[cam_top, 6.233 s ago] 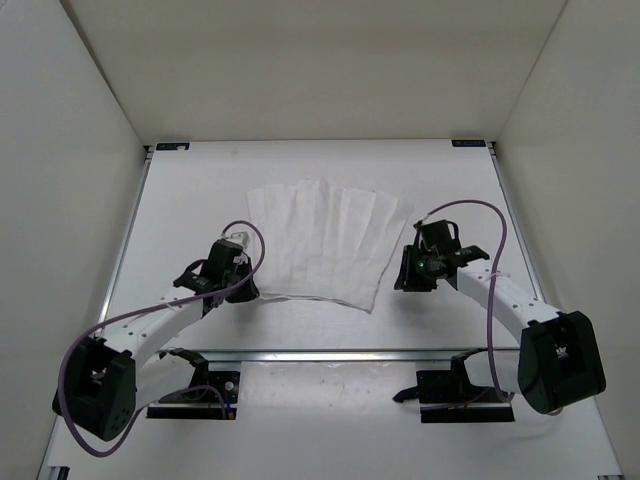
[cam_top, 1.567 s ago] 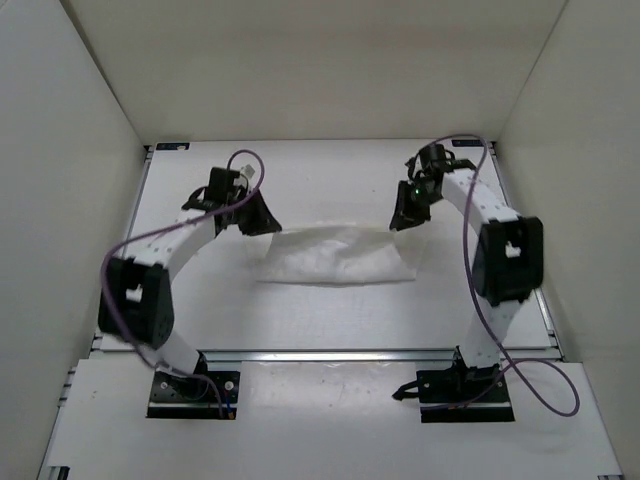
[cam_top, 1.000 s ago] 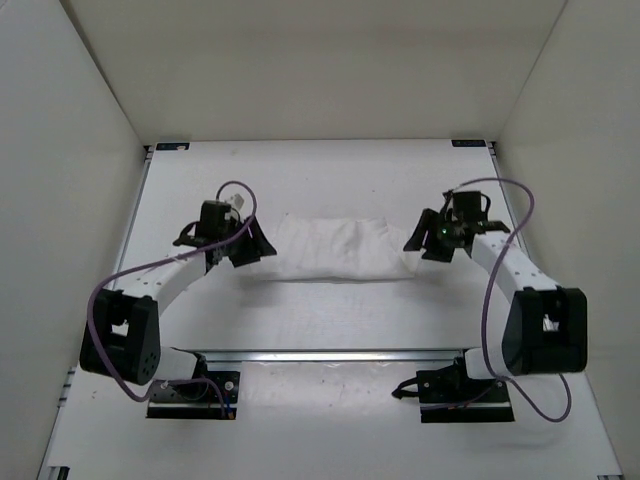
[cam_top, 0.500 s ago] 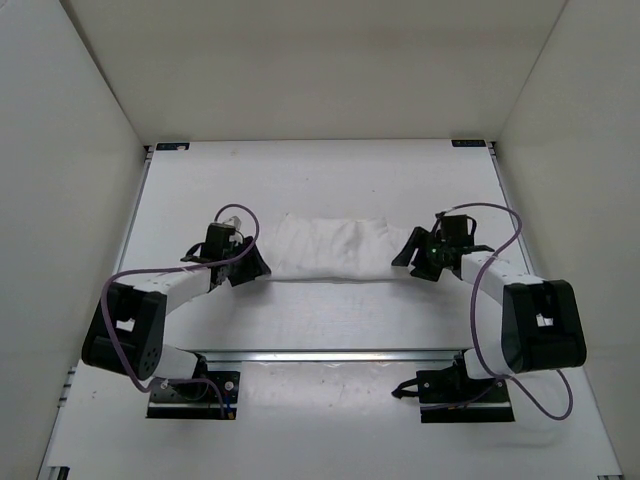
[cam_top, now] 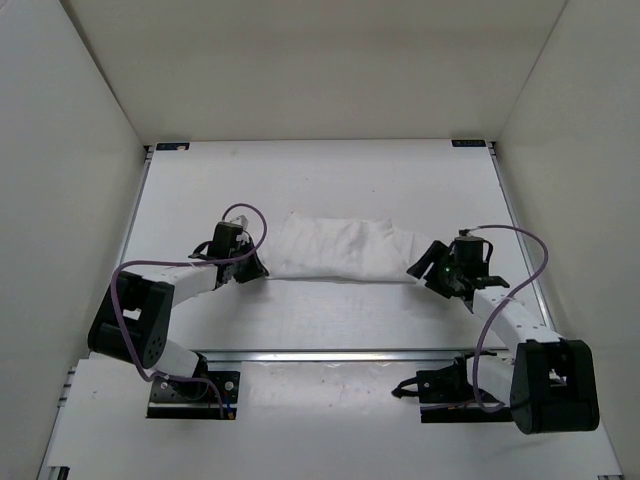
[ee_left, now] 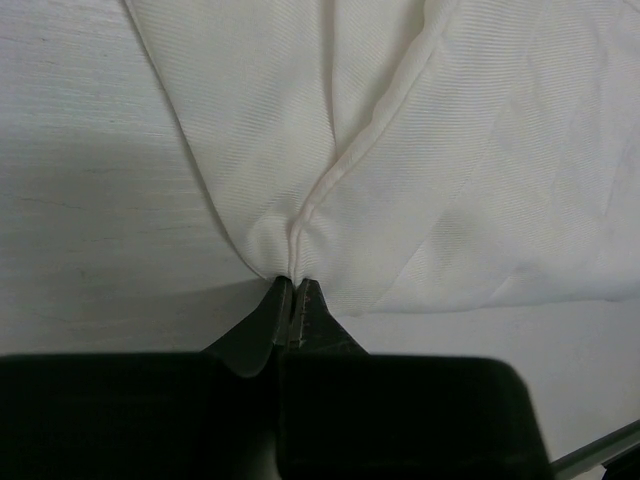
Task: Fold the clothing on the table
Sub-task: Fold the skirt
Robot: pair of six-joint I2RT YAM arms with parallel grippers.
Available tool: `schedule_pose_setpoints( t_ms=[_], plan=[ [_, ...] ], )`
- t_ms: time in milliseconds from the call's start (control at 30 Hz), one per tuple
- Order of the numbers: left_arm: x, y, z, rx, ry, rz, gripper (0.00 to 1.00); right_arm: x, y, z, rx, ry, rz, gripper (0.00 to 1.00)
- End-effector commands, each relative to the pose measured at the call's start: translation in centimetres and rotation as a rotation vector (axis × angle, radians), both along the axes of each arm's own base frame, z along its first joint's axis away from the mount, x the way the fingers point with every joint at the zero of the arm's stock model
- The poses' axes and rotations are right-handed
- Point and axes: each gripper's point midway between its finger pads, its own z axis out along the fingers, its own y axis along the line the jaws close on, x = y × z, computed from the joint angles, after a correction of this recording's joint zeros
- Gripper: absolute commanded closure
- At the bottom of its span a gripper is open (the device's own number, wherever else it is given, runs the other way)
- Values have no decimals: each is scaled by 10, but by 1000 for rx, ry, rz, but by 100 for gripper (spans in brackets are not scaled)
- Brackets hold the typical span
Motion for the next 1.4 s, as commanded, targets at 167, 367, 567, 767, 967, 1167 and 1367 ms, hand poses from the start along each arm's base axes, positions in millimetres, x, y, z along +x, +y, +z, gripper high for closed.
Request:
schedule_pose_setpoints(
  t_ms=[167, 367, 567, 767, 967, 1167, 1367],
  plan=[
    [-12, 1, -4, 7, 11, -10, 87, 0, 3, -21, 92, 19, -21, 40],
    [-17, 4, -6, 7, 13, -8, 98, 7, 27, -21, 196, 20, 33, 48],
    [-23, -4, -9, 2, 18, -45, 100, 22, 19, -11, 176, 0, 50, 100],
    [-23, -38, 2, -73, -36, -77, 100, 39, -15, 43, 13, -102, 109, 99],
    [-22, -58, -2, -113, -39, -89, 100, 65, 51, 121, -67, -249, 462, 100],
    [-22, -54, -5, -130, -35, -61, 100, 66, 149, 145, -91, -332, 720, 100],
    [-20, -50, -1, -143, -59, -39, 100, 45, 233, 141, -11, -341, 879, 100]
  ],
)
